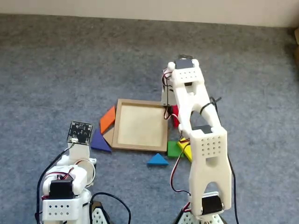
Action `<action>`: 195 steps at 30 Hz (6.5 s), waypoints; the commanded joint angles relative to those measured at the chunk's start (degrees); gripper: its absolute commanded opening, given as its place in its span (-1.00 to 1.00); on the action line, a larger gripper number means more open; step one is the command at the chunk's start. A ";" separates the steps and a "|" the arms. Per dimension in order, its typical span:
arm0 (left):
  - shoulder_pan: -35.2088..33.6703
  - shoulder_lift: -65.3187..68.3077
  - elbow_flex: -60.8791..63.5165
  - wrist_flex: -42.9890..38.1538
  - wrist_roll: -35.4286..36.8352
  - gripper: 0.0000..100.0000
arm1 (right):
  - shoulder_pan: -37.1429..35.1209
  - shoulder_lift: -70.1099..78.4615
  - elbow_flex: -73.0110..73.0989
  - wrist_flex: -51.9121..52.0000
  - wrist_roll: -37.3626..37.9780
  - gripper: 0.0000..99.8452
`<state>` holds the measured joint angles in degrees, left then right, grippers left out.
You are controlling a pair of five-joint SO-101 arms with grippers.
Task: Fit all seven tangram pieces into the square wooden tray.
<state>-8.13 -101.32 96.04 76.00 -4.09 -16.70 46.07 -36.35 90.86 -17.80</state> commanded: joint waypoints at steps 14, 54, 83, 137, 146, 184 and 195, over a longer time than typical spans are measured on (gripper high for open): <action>1.01 -2.95 1.10 0.35 0.26 -0.99 | 0.84 -1.89 -12.44 6.73 0.88 -0.70; 1.01 -2.95 1.10 0.35 0.26 -0.99 | 1.80 11.12 -25.19 -4.18 -15.74 -0.21; 1.01 -2.95 1.10 0.35 0.26 -0.99 | 4.00 16.84 -32.84 -0.48 -22.15 -0.21; 1.01 -2.95 1.10 0.35 0.26 -0.99 | -1.80 18.51 -35.12 9.98 -16.62 -0.21; 1.01 -2.95 1.10 0.35 0.26 -0.99 | -1.98 18.59 -33.01 10.07 -16.62 -0.21; 1.01 -2.95 1.10 0.35 0.26 -0.99 | -1.54 18.15 -29.67 10.15 -13.89 -0.41; 1.01 -2.95 1.10 0.35 0.26 -0.99 | -0.66 18.15 -29.85 10.07 -13.71 -0.62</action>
<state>-8.13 -101.32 96.04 76.00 -4.09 -17.14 65.23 -66.51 99.74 -32.40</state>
